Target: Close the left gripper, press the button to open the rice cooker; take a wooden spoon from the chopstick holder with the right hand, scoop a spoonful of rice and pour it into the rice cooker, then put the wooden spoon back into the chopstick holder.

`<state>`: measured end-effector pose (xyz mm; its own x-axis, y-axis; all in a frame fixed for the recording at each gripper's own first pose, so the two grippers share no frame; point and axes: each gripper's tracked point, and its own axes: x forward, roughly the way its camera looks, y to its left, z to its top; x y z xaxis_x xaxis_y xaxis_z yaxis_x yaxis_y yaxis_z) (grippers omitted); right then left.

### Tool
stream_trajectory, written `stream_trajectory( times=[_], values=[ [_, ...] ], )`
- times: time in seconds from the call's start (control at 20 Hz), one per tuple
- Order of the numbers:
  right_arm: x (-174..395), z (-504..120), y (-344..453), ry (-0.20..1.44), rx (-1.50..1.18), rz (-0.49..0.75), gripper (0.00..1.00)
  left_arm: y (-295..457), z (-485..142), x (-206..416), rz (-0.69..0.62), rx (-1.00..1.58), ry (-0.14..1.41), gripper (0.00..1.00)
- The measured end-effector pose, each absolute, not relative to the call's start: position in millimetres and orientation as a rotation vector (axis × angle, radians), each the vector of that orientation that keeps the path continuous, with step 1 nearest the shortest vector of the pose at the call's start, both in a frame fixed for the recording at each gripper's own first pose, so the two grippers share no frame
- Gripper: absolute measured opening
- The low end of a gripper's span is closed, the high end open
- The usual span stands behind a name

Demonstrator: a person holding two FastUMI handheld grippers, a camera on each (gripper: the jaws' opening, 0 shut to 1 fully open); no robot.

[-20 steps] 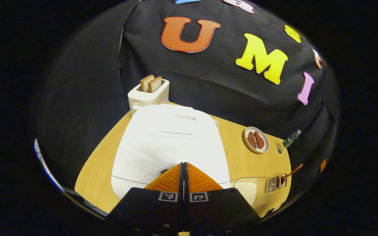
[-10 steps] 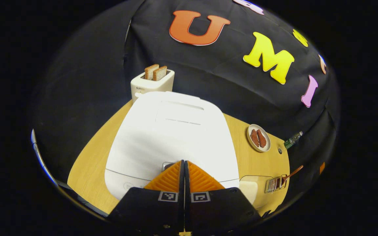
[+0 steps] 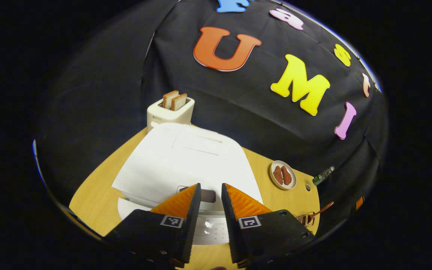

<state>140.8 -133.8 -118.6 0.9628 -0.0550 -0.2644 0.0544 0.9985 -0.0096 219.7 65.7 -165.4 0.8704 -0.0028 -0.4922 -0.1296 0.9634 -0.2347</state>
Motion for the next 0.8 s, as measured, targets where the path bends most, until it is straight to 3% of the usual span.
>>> stream_trajectory(
  times=[0.05,0.15,0.25,0.3,0.35,0.4,0.45,0.8],
  values=[
    [139.4,-116.8,-134.8,0.264,0.000,-0.059,1.00,64.8,-149.3,225.5,0.060,-0.228,0.456,0.57],
    [137.8,-111.2,-133.9,0.258,0.015,-0.061,1.00,66.7,-125.8,232.5,0.060,-0.136,0.375,0.73],
    [136.0,-104.1,-135.4,0.244,0.021,-0.066,1.00,67.0,-104.3,237.5,0.070,-0.071,0.312,0.78],
    [134.6,-99.3,-135.5,0.234,0.019,-0.068,1.00,65.2,-91.4,238.8,0.071,-0.059,0.270,0.91],
    [131.4,-97.1,-135.8,0.228,0.015,-0.069,1.00,63.1,-81.1,239.1,0.073,-0.059,0.246,0.84],
    [129.4,-93.8,-136.2,0.222,0.009,-0.068,1.00,64.0,-71.2,237.2,0.078,-0.064,0.222,0.84],
    [126.6,-90.7,-137.9,0.213,0.004,-0.071,1.00,67.4,-61.5,232.4,0.091,-0.071,0.198,0.89],
    [108.2,-90.6,-150.6,0.201,0.024,-0.087,1.00,78.4,-20.3,171.8,0.178,-0.062,0.075,0.94]
  ],
)
